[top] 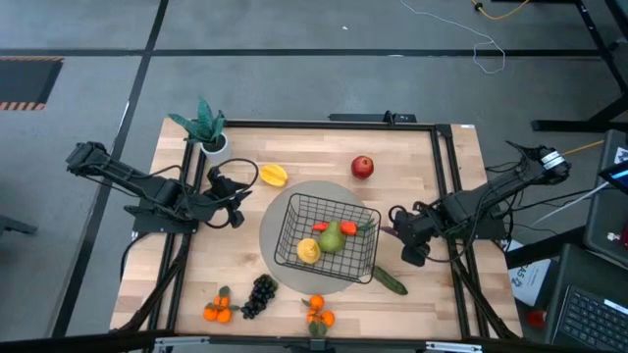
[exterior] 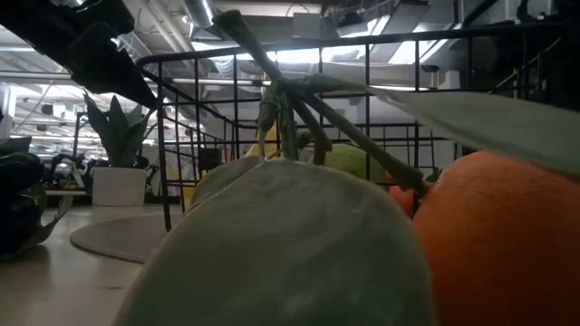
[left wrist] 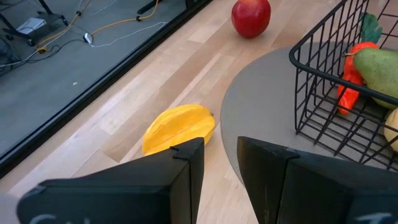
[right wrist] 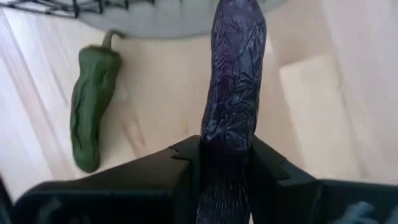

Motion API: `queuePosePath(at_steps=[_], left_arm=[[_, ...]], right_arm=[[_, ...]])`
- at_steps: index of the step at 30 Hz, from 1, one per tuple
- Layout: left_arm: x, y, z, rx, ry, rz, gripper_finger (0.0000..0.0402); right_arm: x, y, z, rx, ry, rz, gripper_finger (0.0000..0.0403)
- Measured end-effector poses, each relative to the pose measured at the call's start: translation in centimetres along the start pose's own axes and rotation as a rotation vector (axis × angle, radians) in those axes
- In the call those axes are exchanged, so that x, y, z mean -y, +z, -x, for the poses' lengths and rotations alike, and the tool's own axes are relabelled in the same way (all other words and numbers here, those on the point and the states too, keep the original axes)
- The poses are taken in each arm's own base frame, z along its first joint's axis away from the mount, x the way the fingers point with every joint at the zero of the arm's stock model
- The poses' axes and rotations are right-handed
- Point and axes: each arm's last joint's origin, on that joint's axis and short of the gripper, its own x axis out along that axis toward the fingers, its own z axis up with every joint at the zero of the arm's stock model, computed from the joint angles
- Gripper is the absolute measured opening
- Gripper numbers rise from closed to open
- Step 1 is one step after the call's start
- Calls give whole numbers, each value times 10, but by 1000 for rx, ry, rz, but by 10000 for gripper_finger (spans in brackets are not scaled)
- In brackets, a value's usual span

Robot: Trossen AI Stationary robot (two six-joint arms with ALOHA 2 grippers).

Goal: Build produce basket
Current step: Put the purple eggplant into the wire basket

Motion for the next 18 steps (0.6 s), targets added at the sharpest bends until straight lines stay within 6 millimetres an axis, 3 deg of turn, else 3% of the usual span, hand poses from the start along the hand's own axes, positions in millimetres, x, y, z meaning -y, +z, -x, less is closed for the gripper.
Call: queuePosePath(at_steps=[7,18], left_arm=[[0,0,0,0,0,0,86],[0,0,0,0,0,0,86]], right_arm=[[-2,14,1,151,9,109,73],[13,26,1,263,-171,106,73]])
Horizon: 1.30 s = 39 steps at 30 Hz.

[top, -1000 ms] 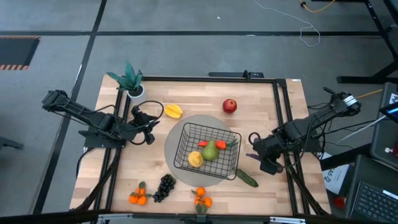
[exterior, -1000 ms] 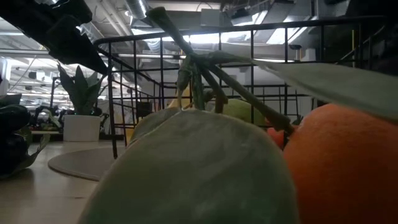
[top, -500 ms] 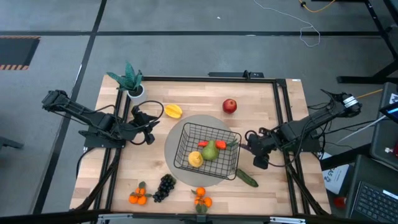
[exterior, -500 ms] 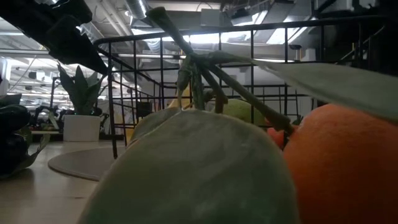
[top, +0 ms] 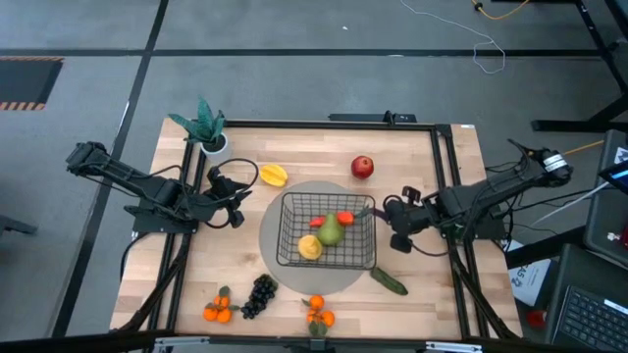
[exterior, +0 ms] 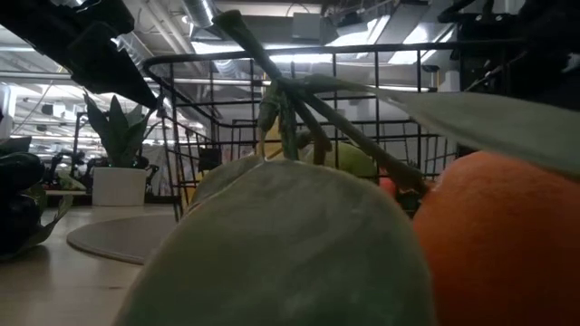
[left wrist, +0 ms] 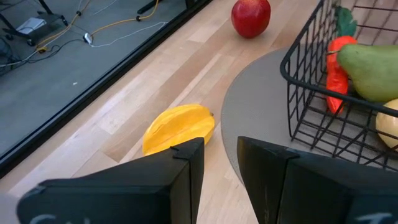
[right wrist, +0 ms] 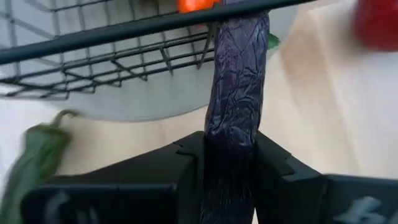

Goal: Build produce basket
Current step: Put the purple eggplant into the wire basket

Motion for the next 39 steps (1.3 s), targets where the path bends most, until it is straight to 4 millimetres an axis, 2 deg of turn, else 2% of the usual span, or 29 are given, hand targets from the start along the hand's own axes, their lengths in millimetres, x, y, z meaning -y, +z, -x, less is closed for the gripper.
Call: queuePosePath(at_steps=[7,15,27,39], left_arm=[[0,0,0,0,0,0,86],[0,0,0,0,0,0,86],[0,0,0,0,0,0,86],[0,0,0,0,0,0,86]], right_arm=[[8,4,-2,0,-31,-23,73],[12,-8,-1,-183,27,-40,73],[20,-22,3,-358,-36,-98,73],[35,-23,6,-174,-420,-170,73]])
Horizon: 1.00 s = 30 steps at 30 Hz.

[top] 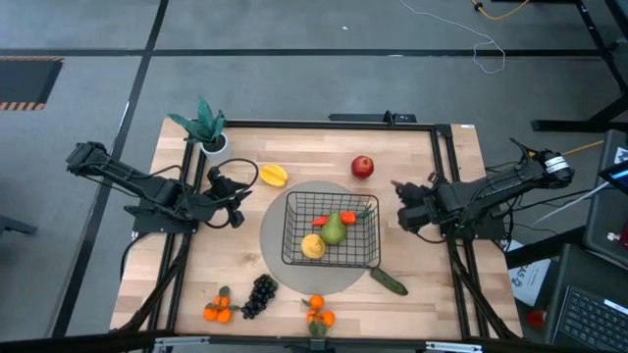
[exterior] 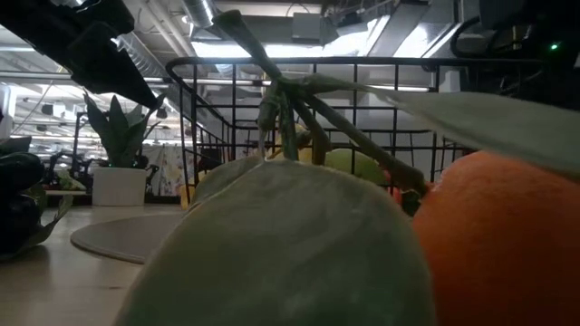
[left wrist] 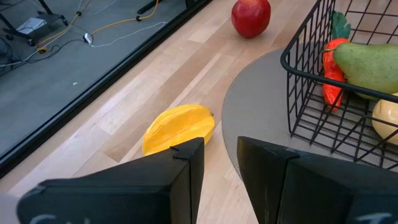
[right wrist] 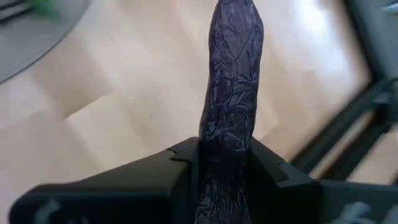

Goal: Build produce basket
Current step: Put the purple eggplant into the wire basket

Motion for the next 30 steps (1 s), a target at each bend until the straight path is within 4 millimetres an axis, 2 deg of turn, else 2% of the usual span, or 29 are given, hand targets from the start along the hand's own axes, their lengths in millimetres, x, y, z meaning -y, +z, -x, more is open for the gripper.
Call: queuePosePath(at_steps=[4,9,15,18,25,30], left_arm=[[0,0,0,0,0,0,86],[0,0,0,0,0,0,86],[0,0,0,0,0,0,86],[0,0,0,0,0,0,86],[0,0,0,0,1,-1,86],[0,0,0,0,0,-1,86]], right_arm=[[6,1,0,104,-133,-51,73],[11,7,4,320,-283,-117,73],[14,28,26,653,-429,-214,73],[15,39,41,761,-470,-253,73],[14,69,80,826,-456,-240,72],[10,91,100,798,-256,-115,72]])
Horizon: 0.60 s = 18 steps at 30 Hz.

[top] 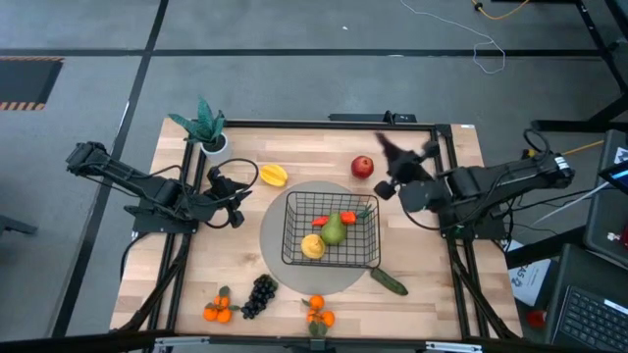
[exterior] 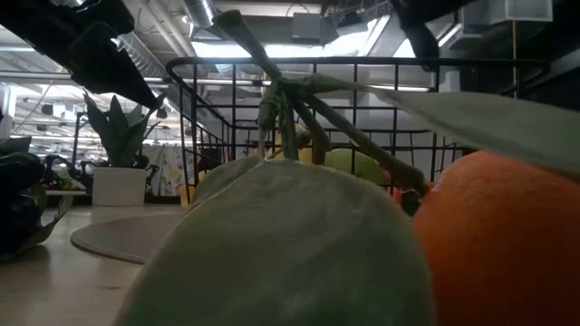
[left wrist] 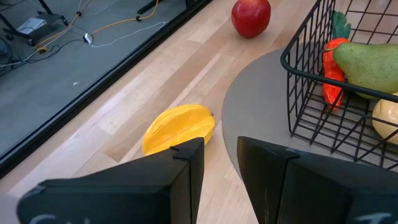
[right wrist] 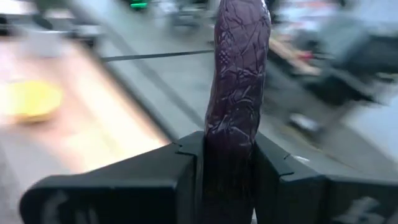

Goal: Build produce basket
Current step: Put the purple eggplant into the wire basket

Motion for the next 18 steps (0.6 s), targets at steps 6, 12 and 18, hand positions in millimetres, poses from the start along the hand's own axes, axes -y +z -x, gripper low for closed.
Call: queuePosePath(at_steps=[6,12,18], left_arm=[[0,0,0,0,0,-25,86],[0,0,0,0,1,-37,86],[0,0,0,0,1,-48,86]], right_arm=[[-5,27,-12,97,391,-4,72],[-5,32,-28,181,571,-44,72],[-8,15,-42,103,609,-71,72]])
